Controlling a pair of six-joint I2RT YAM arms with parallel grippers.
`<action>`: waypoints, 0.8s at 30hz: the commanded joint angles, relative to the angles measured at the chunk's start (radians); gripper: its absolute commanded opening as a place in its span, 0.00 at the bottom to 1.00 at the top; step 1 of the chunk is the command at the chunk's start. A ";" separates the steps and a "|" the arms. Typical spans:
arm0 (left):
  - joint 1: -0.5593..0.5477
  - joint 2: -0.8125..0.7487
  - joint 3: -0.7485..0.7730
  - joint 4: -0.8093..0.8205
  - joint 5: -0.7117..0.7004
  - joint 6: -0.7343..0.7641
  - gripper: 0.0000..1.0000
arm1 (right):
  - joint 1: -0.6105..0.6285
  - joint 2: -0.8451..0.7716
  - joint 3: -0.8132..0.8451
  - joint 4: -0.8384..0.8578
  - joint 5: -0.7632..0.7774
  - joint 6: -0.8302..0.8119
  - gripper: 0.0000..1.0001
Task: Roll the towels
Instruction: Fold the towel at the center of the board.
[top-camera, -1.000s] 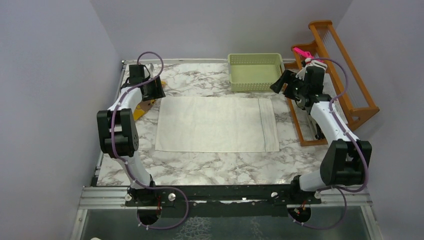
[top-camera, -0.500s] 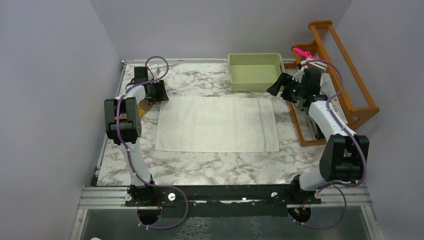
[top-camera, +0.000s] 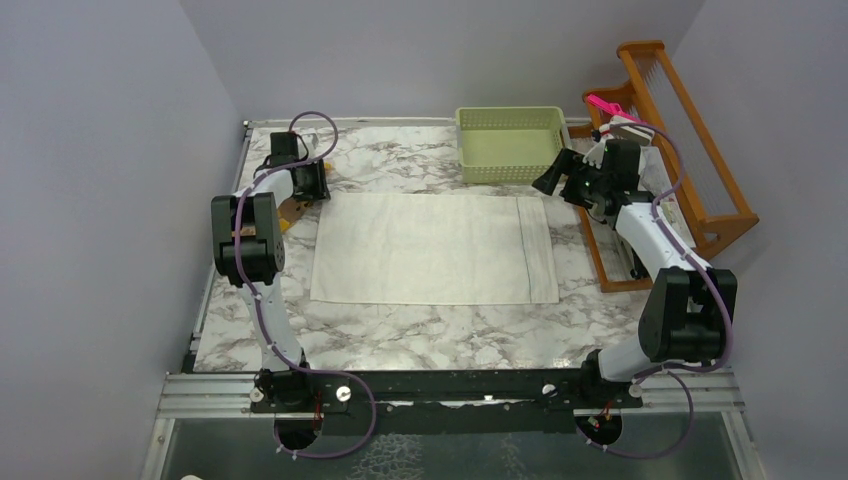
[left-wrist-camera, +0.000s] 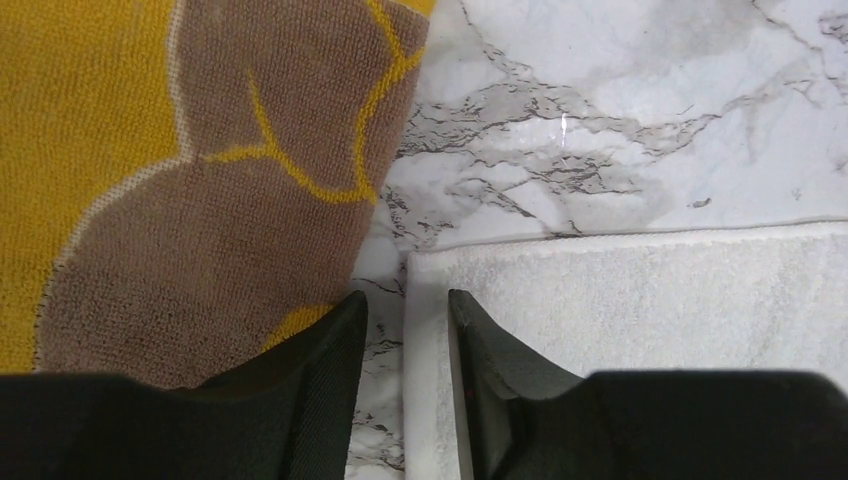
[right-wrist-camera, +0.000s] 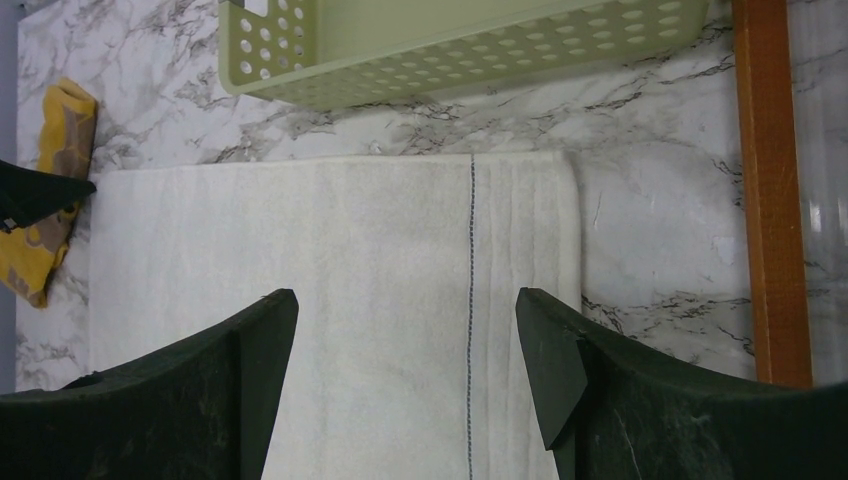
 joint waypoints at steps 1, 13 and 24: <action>-0.049 0.044 0.004 -0.021 -0.109 0.057 0.35 | -0.004 0.006 -0.019 0.032 -0.017 -0.016 0.81; -0.062 0.010 0.027 -0.060 -0.286 0.047 0.00 | -0.004 0.040 -0.017 0.049 0.024 -0.043 0.82; -0.062 -0.123 0.036 -0.060 -0.263 0.046 0.00 | 0.001 0.348 0.155 0.117 0.038 -0.148 0.70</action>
